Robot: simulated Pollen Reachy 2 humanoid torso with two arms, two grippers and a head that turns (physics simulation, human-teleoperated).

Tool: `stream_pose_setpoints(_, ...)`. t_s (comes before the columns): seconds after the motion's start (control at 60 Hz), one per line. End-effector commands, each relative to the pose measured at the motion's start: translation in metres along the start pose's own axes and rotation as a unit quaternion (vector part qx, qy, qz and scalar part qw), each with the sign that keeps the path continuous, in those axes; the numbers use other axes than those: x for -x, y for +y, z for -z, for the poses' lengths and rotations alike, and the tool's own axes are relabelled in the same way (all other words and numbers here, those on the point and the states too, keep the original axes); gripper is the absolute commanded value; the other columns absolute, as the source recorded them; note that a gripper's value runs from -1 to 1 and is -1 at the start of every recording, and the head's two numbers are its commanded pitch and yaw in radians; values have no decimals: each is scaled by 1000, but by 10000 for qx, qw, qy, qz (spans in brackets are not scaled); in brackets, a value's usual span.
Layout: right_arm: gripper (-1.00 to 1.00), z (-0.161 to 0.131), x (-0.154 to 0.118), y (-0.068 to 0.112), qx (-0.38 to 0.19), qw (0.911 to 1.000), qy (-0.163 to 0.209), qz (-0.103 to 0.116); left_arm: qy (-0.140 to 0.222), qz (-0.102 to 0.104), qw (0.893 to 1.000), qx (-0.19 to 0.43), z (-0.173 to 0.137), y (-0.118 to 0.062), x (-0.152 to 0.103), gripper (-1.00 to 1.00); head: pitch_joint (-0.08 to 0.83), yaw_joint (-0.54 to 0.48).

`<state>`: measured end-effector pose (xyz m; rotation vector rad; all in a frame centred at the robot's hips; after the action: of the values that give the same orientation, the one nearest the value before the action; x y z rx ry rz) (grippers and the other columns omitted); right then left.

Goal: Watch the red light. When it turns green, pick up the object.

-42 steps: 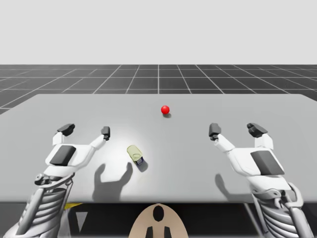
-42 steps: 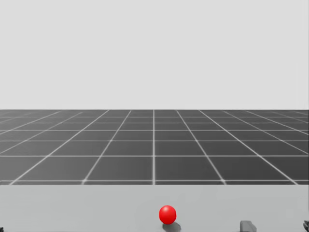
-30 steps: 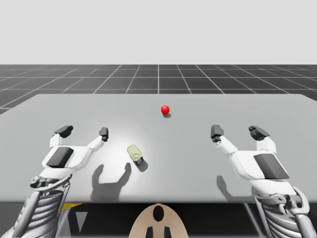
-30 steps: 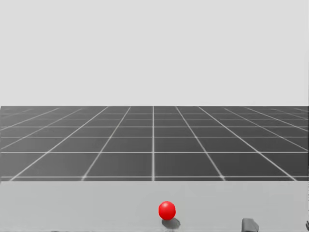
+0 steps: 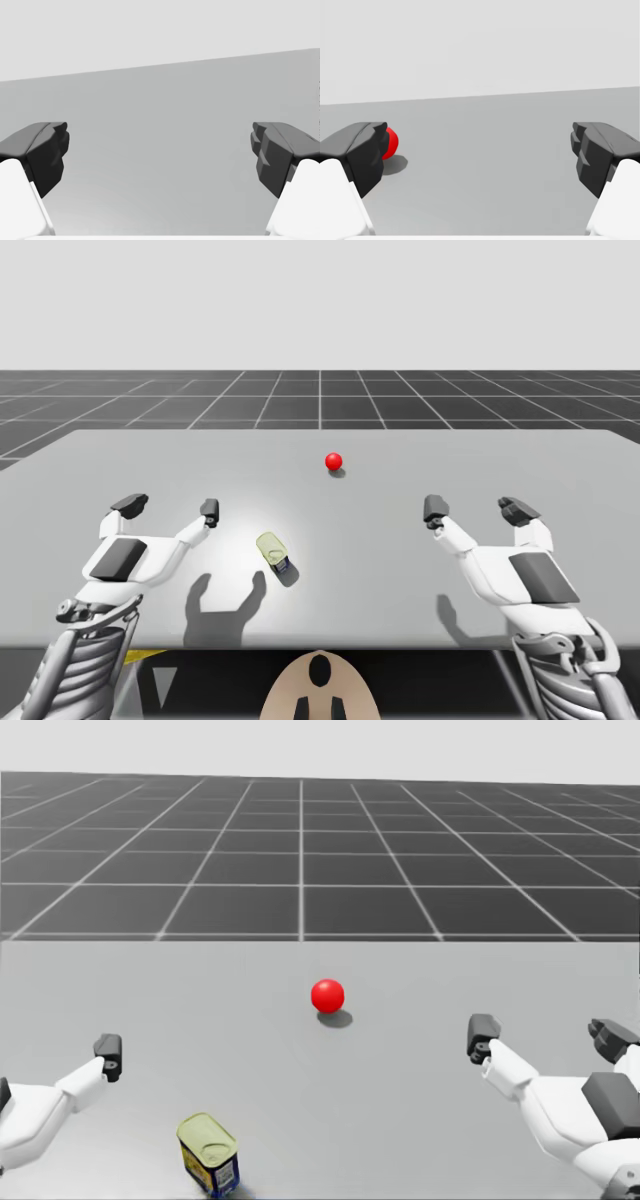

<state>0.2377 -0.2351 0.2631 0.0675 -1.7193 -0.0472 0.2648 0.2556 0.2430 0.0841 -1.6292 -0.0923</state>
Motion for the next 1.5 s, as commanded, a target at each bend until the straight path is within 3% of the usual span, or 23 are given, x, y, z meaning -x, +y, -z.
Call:
stream_pose_setpoints(0.017,-1000,-1,3,3,1,10000,12,63,-6,-12,10000,54,-1,0,-1,-1000,418,-43)
stream_pose_setpoints(0.183,-1000,-1,3,4,-20,10000,10,22,-25,-13,10000,91,-2,0,-1,-1000,448,-37)
stream_pose_setpoints(1.5,-1000,-1,4,5,1,10000,-10,-18,14,12,9999,104,-2,-1,-1,-1000,424,-57)
